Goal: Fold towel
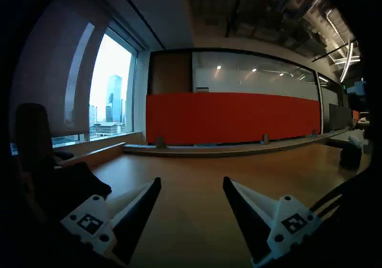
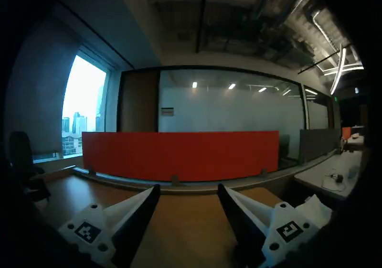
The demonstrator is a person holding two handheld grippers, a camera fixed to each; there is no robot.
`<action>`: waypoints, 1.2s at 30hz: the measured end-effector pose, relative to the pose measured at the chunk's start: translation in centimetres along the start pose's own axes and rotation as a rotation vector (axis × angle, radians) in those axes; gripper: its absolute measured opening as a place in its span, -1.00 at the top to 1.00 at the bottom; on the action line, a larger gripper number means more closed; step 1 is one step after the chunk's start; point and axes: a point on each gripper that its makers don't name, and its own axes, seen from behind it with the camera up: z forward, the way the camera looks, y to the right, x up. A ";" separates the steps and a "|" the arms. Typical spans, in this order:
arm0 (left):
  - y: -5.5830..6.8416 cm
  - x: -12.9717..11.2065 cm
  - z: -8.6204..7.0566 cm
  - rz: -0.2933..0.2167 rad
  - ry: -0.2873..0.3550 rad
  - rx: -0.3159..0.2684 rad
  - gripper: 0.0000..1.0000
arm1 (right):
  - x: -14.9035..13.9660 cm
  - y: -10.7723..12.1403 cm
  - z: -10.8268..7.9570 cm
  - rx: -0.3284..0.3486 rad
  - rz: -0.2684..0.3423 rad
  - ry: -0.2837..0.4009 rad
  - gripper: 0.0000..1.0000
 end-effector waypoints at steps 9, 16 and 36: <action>0.0 0.0 0.0 0.000 0.000 0.000 -0.92 | -4.5 0.6 -0.2 -0.017 0.044 -0.006 -0.85; 0.1 0.0 0.0 0.000 0.000 0.000 -0.92 | -8.3 1.4 -0.2 -0.029 0.079 -0.021 -0.85; 0.1 -0.1 0.0 0.000 0.000 0.000 -0.93 | -14.0 1.8 -0.5 -0.022 0.045 -0.034 -0.85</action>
